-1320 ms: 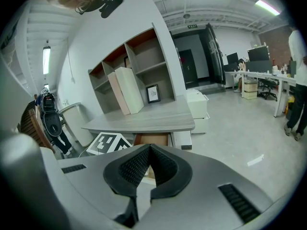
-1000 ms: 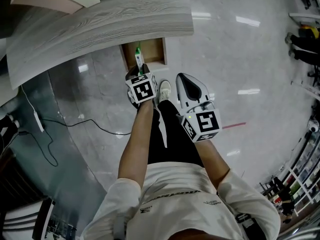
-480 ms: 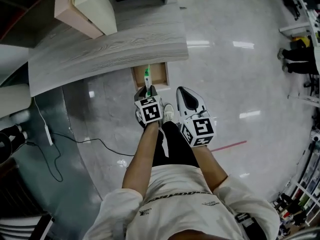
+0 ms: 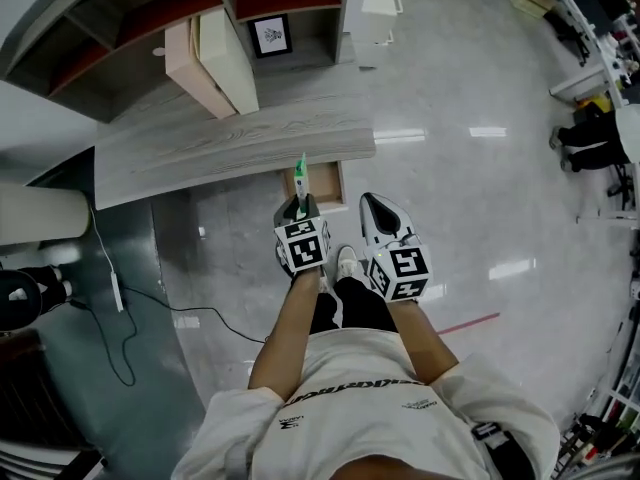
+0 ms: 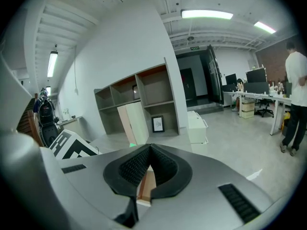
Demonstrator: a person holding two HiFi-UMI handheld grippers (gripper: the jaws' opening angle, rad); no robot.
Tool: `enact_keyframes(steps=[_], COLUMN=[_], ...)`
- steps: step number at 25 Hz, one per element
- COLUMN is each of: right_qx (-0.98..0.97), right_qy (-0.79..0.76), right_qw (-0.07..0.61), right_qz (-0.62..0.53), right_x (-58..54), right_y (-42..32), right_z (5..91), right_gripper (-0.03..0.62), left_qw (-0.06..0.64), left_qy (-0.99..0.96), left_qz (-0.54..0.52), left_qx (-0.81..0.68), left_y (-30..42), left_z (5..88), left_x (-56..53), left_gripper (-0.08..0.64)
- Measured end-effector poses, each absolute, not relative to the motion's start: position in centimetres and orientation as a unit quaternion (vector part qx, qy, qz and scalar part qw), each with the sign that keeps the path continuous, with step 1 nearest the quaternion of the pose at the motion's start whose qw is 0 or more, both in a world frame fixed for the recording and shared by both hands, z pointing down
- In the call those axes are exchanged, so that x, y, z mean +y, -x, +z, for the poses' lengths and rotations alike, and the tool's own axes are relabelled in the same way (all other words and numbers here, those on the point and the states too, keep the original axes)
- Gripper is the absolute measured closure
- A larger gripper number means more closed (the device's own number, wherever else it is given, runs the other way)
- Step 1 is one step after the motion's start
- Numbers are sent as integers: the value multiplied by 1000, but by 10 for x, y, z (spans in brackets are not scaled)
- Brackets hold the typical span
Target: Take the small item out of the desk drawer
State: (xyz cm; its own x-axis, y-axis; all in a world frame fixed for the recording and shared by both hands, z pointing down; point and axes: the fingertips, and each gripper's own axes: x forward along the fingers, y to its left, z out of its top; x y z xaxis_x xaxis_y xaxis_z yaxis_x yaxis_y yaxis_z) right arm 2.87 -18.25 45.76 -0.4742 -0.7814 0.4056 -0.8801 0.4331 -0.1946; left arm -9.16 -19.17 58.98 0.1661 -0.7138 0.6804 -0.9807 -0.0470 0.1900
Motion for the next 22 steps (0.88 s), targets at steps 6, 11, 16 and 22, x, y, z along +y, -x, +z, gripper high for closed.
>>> enact_keyframes(steps=[6, 11, 16, 22], right_qx=[-846, -852, -859, -863], right_qy=[-492, -488, -484, -484], right_qw=[117, 110, 99, 85], right_qz=[170, 154, 133, 118], right_x=[-176, -169, -168, -167], right_y=[-23, -20, -22, -25], right_z=[417, 390, 364, 338], right_gripper=[560, 560, 561, 561], left_qw=[272, 235, 215, 185], left_qy=[-717, -737, -751, -764], left_qz=[197, 181, 141, 112], left_qx=[-611, -608, -608, -608], left_y=[94, 96, 93, 87], left_z=[531, 477, 427, 383], left_x=[-187, -181, -178, -174], left_gripper=[465, 465, 465, 465])
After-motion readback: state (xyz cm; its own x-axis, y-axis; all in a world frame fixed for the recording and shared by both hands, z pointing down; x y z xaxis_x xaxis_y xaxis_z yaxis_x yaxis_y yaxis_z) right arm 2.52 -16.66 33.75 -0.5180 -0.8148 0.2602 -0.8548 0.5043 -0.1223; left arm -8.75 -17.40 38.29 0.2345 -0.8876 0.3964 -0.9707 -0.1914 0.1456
